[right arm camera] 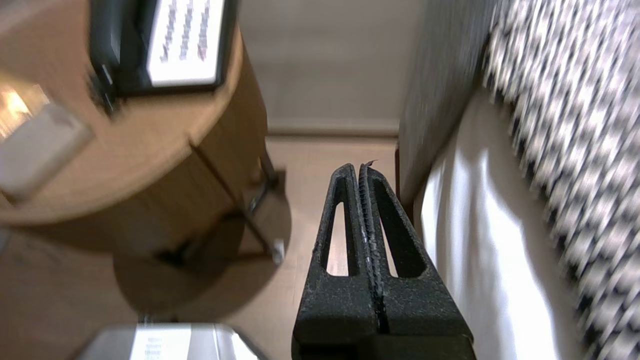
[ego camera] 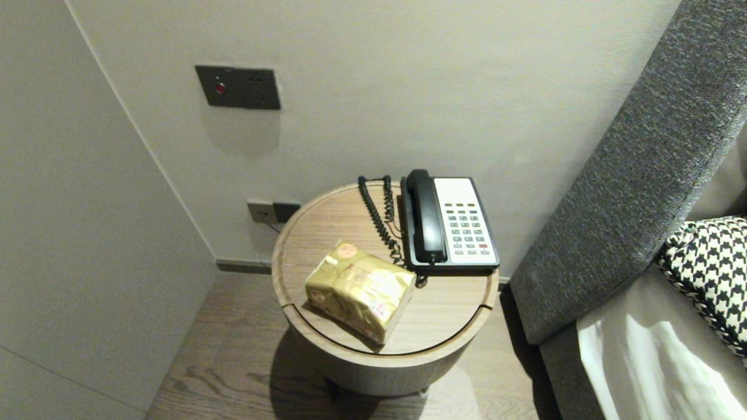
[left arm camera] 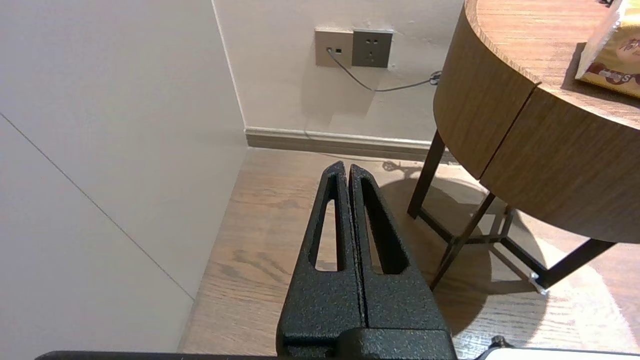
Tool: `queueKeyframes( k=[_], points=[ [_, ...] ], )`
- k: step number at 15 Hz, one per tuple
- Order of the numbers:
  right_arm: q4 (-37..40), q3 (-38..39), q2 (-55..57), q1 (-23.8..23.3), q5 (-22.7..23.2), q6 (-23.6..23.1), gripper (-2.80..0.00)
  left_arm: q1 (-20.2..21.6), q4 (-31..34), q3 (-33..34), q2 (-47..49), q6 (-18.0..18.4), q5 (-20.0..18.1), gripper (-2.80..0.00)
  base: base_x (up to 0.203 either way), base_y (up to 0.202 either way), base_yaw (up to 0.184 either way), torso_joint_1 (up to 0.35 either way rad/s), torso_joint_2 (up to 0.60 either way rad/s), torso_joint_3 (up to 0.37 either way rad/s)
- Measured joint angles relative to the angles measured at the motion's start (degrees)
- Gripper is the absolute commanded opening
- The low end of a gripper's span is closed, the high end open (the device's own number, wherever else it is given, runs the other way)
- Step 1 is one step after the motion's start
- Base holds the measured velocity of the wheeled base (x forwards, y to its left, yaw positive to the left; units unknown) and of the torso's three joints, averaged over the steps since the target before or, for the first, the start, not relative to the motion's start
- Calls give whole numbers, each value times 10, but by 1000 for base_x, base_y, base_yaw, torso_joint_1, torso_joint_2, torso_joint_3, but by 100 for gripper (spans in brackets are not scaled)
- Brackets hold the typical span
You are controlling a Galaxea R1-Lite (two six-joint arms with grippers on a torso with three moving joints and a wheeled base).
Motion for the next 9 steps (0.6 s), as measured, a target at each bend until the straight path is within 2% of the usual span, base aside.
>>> queueKeyframes(
  k=[2,5,9],
  points=[
    [0,58,-32,1,-1,0,-280,0,0,0,0,0,0,-280,0,0,0,0,0,0],
    [-1,122,-61,32,-5,-1,-280,0,0,0,0,0,0,-280,0,0,0,0,0,0],
    [-5,154,-84,53,-9,-6,-280,0,0,0,0,0,0,-280,0,0,0,0,0,0]
  ],
)
